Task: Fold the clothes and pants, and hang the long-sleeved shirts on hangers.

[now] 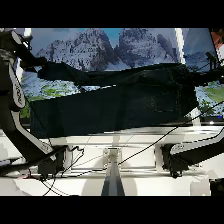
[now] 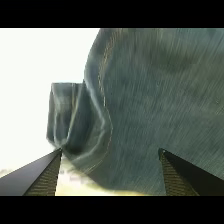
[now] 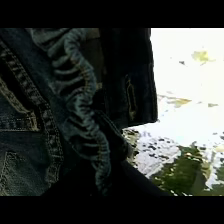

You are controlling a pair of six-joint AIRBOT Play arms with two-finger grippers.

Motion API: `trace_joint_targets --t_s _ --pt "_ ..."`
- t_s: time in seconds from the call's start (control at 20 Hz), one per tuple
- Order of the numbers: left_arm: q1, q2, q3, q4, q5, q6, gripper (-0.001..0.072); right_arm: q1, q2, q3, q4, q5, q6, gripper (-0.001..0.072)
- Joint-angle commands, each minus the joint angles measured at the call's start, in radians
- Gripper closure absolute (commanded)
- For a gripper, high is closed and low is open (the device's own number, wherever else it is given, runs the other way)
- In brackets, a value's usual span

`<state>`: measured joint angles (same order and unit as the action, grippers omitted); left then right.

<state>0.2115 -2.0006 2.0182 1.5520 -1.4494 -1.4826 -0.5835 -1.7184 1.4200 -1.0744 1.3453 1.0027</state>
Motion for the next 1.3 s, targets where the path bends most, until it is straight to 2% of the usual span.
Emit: trace_joint_targets --t_s 0.0,0.25,0.5,0.75,0.85,0.9,1.0,1.05,1.1,1.2,1.25 --pt "0.002 0.004 0.037 0.009 0.115 -0.134 0.0016 0.000 0.001 0.000 0.000 -0.003 0.000 0.0666" --pt "0.003 -0.076 0.036 -0.103 0.191 -0.153 0.0015 0.000 0.001 0.000 0.000 -0.008 0.000 0.0666" --pt "0.003 -0.127 0.035 -0.101 0.364 -0.149 0.0016 0.000 0.001 0.000 0.001 -0.042 0.000 0.0666" --pt "0.002 -0.168 0.032 -0.072 0.386 -0.149 0.0038 0.000 0.001 0.000 0.005 -0.082 0.001 0.0666" --pt "-0.005 -0.167 0.031 -0.073 0.386 -0.149 0.0243 0.000 0.001 0.000 0.005 -0.082 0.001 0.0666" --pt "-0.009 -0.166 0.031 -0.073 0.380 -0.149 0.0264 0.000 0.001 0.000 0.004 -0.083 0.001 0.0666" --pt "-0.017 -0.165 0.031 -0.072 0.361 -0.148 0.0500 0.000 0.001 0.000 0.005 -0.082 0.001 0.0666" --pt "-0.023 -0.164 0.031 -0.082 0.353 -0.132 0.0593 0.000 0.001 0.000 0.004 -0.082 0.001 0.0666" --pt "-0.026 -0.160 0.031 -0.111 0.344 -0.077 0.0680 0.000 0.001 0.000 0.004 -0.082 0.001 0.0666" --pt "-0.027 -0.145 0.031 -0.180 0.339 0.014 0.0682 0.000 0.001 0.000 0.004 -0.082 0.001 0.0666" --pt "-0.027 -0.134 0.031 -0.200 0.343 0.033 0.0682 0.000 0.001 0.000 0.004 -0.082 0.001 0.0666"
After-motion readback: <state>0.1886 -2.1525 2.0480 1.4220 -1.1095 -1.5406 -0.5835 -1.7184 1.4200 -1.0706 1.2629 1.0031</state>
